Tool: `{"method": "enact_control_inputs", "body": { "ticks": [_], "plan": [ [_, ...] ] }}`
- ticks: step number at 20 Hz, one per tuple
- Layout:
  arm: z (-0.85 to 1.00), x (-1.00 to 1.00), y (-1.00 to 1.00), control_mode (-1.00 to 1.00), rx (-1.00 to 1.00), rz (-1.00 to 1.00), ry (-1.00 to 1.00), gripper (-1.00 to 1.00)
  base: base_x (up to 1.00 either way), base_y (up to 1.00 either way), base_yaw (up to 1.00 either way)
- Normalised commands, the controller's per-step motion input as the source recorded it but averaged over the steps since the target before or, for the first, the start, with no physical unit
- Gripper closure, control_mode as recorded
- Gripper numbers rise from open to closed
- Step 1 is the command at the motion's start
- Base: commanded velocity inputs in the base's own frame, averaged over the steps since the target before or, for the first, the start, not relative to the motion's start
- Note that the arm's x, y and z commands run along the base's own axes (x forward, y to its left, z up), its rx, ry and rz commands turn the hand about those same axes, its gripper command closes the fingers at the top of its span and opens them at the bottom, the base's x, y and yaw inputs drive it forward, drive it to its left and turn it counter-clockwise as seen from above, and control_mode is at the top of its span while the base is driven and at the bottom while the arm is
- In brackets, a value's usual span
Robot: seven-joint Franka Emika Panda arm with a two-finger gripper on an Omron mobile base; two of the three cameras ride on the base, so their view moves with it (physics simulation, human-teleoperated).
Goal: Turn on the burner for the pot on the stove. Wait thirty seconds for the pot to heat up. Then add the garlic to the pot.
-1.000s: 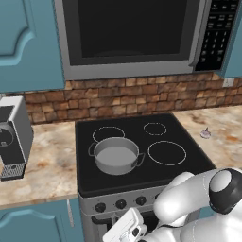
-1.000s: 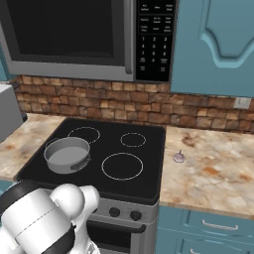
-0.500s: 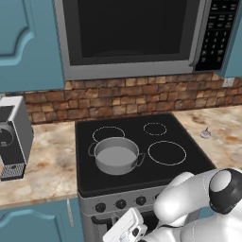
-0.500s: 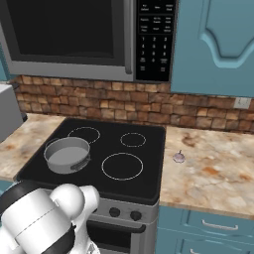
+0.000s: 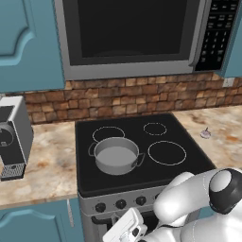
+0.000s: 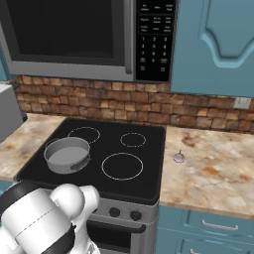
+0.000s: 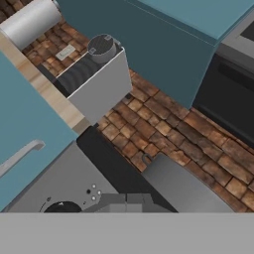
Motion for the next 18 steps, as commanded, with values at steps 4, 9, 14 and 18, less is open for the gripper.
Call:
{"method": "enact_control_inputs", "body": {
  "ticks": [4,9,14,18],
  "plan": [
    [0.00,0.00,0.00,-1.00,0.00,0.00,0.00,1.00,0.00,0.00,0.00],
    [0.00,0.00,0.00,-1.00,0.00,0.00,0.00,1.00,0.00,0.00,0.00],
    [0.00,0.00,0.00,-1.00,0.00,0.00,0.00,1.00,0.00,0.00,0.00],
    [0.00,0.00,0.00,-1.00,0.00,0.00,0.00,1.00,0.00,0.00,0.00]
  ]
}}
